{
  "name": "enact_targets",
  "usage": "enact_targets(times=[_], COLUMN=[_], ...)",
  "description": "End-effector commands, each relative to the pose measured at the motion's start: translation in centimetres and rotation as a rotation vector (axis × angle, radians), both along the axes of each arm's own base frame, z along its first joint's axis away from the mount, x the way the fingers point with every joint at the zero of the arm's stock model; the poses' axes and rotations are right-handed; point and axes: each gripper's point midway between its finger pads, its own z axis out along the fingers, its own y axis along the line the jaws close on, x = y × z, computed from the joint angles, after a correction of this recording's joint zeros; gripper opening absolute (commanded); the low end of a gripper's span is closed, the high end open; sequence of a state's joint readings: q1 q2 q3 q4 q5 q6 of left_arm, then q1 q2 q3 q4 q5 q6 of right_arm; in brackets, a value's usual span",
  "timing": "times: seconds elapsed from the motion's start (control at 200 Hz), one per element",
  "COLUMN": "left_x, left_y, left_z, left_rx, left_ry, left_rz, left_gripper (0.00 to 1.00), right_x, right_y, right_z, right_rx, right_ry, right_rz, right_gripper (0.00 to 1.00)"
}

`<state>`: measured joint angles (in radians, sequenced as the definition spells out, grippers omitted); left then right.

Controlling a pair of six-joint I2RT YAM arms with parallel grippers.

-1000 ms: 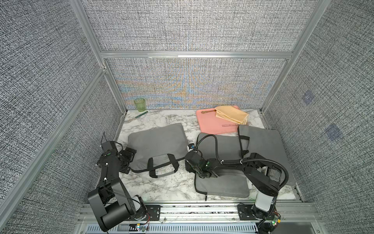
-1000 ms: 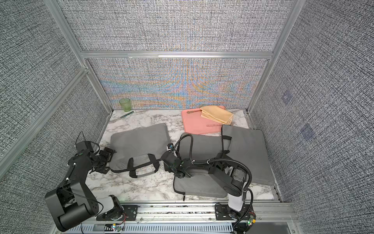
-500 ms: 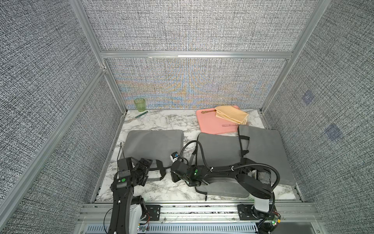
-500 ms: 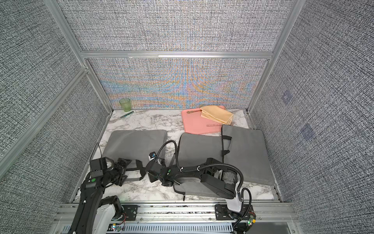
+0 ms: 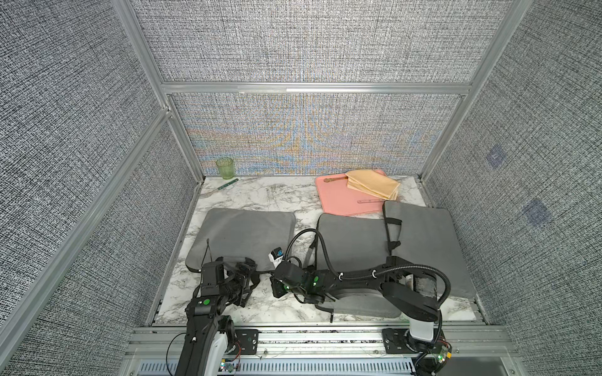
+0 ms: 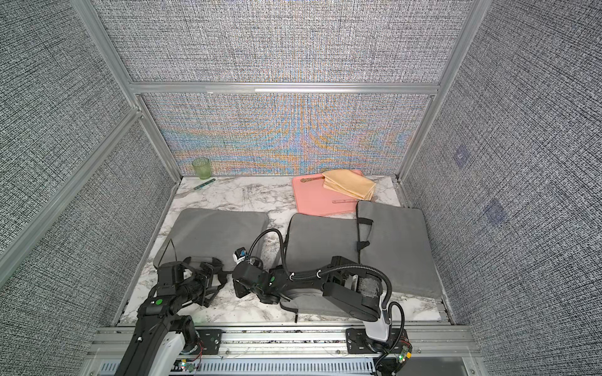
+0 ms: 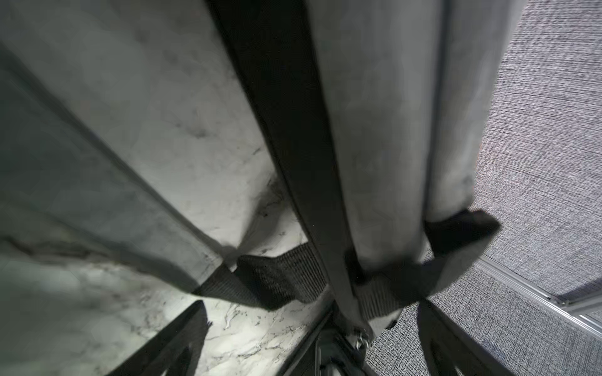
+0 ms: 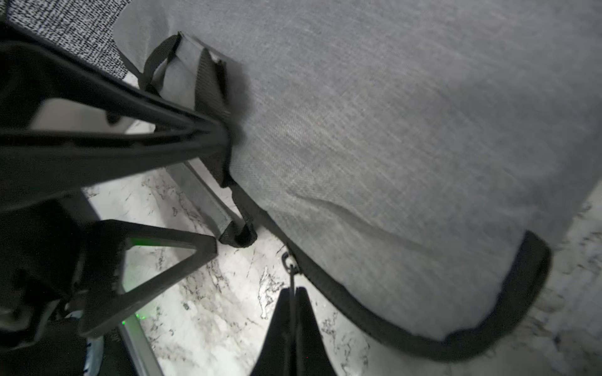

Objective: Put the mouse into the laptop bag
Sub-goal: Zip the zipper on the zippered laptop bag.

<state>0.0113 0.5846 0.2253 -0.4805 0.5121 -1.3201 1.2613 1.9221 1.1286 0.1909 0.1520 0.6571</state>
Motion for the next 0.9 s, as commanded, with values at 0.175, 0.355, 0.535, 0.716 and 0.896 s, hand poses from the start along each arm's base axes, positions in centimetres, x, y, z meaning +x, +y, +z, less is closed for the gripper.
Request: enact_targets(times=[0.175, 0.355, 0.535, 0.716, 0.896], left_x=[4.5, 6.1, 7.5, 8.2, 7.3], left_y=[-0.1, 1.7, 1.9, 0.9, -0.6], left_z=[1.9, 1.9, 2.9, 4.2, 4.3], left_rx=[0.122, 0.295, 0.359, 0.343, 0.268], left_ry=[-0.118, -0.113, -0.131, -0.179, -0.190], left_rz=[-0.040, -0.066, -0.127, -0.197, -0.265], left_gripper=[0.08, 0.00, 0.00, 0.00, 0.42], right_x=[-1.2, 1.4, 2.7, 3.9, 4.1], right_y=[1.8, -2.5, -7.0, -8.2, -4.8], right_z=[1.9, 0.7, -2.7, -3.8, -3.4], right_rx=[0.106, 0.060, -0.006, -0.047, -0.045], right_ry=[-0.006, -0.010, 0.051, 0.044, 0.050], right_rz=[0.051, -0.067, -0.131, -0.150, -0.047], right_gripper=[0.00, 0.00, 0.00, 0.00, 0.00])
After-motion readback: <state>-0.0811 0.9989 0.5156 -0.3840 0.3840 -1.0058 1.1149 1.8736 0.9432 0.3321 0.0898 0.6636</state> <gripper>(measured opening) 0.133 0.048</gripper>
